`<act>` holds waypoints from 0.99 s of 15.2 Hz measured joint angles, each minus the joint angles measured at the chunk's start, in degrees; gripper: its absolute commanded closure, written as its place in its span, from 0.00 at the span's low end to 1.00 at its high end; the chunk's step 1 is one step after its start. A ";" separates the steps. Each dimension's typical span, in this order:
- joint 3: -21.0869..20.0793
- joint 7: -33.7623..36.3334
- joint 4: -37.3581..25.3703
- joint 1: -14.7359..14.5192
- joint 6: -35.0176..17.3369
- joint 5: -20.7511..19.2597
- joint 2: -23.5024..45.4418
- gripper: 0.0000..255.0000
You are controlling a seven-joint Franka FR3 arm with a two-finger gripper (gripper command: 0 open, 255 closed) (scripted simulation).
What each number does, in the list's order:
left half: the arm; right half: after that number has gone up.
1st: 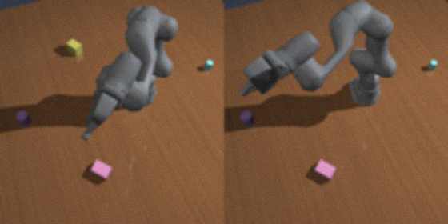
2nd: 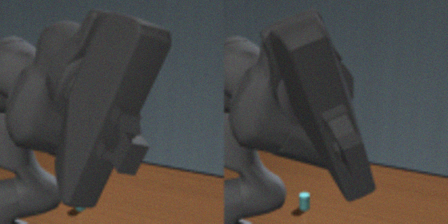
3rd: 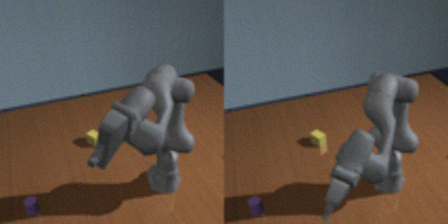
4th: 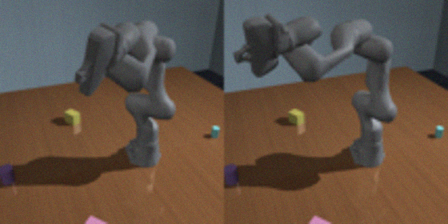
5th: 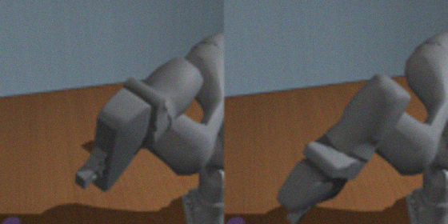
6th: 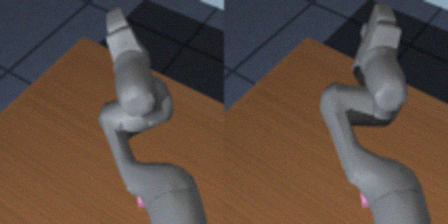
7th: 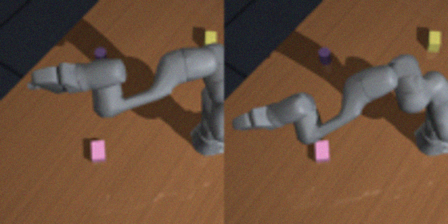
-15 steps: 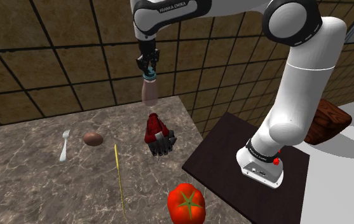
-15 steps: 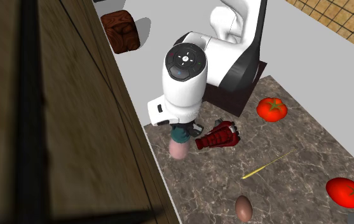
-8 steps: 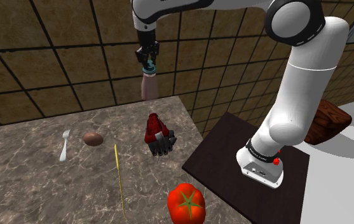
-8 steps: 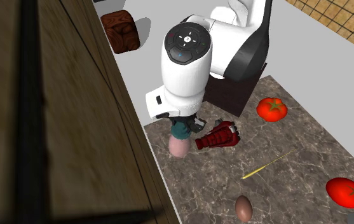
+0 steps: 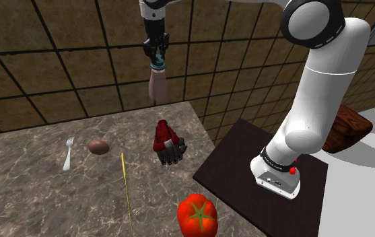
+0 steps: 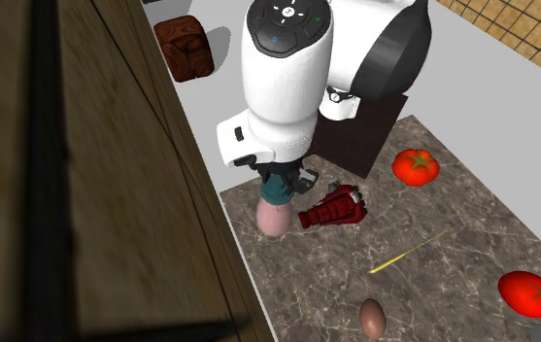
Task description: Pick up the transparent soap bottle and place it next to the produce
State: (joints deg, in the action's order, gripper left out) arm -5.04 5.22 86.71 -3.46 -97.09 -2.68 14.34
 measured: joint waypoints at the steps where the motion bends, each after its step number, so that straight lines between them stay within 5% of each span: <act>1: -0.01 -0.03 -0.78 -0.01 0.82 0.01 -0.04 1.00; 15: -0.06 -0.28 -15.07 -0.32 12.65 -0.19 2.43 1.00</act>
State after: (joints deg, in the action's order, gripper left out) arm -5.10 4.94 71.64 -3.78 -84.44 -2.87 16.77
